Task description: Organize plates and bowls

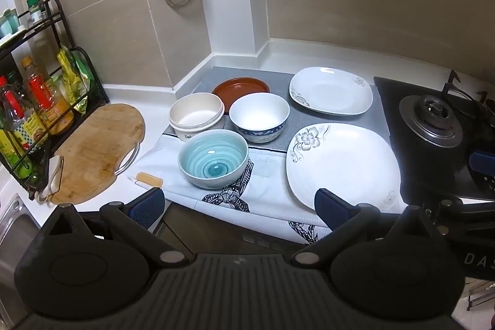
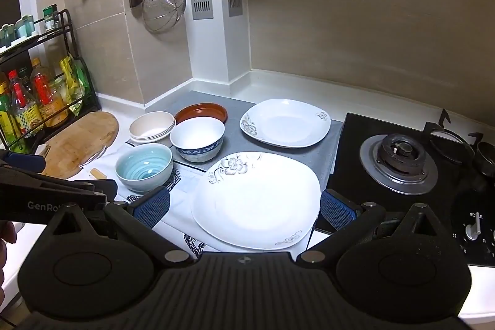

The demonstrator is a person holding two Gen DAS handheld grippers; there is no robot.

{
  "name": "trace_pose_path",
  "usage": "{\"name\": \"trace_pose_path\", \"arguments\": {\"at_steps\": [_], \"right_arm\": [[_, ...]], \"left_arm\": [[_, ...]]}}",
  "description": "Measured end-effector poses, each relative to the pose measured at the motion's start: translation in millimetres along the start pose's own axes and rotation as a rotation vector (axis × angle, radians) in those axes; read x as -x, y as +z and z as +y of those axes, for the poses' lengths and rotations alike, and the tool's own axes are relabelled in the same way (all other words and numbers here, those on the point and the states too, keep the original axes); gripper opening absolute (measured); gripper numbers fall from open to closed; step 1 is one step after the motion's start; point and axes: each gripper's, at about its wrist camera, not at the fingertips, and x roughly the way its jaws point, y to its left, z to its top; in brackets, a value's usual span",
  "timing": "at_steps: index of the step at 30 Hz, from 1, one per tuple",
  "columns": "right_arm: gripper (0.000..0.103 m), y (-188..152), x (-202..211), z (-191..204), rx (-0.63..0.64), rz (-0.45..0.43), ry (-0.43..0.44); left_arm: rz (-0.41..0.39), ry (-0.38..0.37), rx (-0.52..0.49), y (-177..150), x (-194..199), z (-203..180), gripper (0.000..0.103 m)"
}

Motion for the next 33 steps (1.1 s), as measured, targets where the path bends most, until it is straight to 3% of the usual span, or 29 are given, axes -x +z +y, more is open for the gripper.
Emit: {"name": "trace_pose_path", "arguments": {"at_steps": [33], "right_arm": [[0.103,5.1,-2.0,3.6,-0.007,0.001,-0.004]], "left_arm": [[-0.002,-0.004,-0.016,10.8,-14.9,-11.1,0.103]]}}
